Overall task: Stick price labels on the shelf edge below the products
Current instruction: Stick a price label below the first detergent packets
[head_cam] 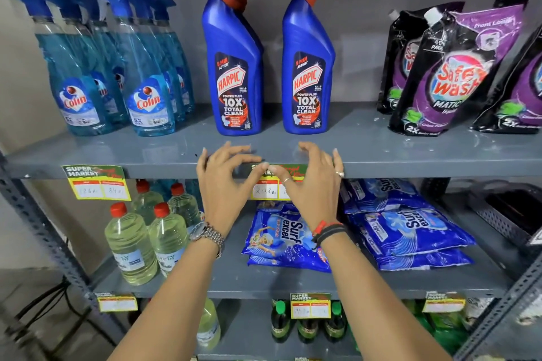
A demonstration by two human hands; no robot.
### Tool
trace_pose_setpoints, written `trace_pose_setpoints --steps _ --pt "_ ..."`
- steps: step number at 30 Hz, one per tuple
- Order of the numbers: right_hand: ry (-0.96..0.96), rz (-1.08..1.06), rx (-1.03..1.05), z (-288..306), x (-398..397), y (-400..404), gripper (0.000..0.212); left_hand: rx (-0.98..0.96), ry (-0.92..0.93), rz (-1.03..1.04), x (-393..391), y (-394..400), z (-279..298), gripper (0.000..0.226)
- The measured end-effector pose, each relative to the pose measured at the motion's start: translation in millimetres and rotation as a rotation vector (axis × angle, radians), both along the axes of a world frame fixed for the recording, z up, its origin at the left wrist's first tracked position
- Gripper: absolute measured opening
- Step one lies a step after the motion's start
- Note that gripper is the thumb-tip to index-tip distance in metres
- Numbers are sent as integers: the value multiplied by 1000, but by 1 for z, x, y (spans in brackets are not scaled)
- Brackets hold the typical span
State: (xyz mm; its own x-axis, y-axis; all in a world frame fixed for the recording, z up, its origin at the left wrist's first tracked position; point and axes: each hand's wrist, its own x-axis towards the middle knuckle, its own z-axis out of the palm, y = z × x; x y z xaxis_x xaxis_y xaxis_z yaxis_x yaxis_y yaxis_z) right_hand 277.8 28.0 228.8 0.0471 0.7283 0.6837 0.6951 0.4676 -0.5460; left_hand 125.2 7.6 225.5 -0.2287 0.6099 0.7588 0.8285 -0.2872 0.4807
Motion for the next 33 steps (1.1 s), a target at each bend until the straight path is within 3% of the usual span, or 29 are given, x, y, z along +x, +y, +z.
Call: trace_pose_setpoints --steps 11,17,20,24,26,28,31,33 --pt "85 134 -112 7 21 7 25 -18 56 -108 -16 3 -4 18" --pt "122 321 -217 14 35 4 31 -25 39 -189 -19 1 -6 18" --pt "358 563 -183 9 61 0 33 -30 37 -189 -17 -5 -7 31" --pt "886 290 -98 -35 116 5 21 301 -373 -82 25 -13 -43 34" --pt "992 176 -222 -75 139 12 19 304 -676 -37 53 -11 -85 31" --pt "901 14 -519 -128 166 26 26 148 -886 -29 81 -8 -127 31" --pt "574 -139 -1063 -196 193 41 35 -84 -928 -83 112 -3 -174 31" --pt "425 -198 -1131 -223 197 48 37 -215 -878 -112 130 6 -192 29"
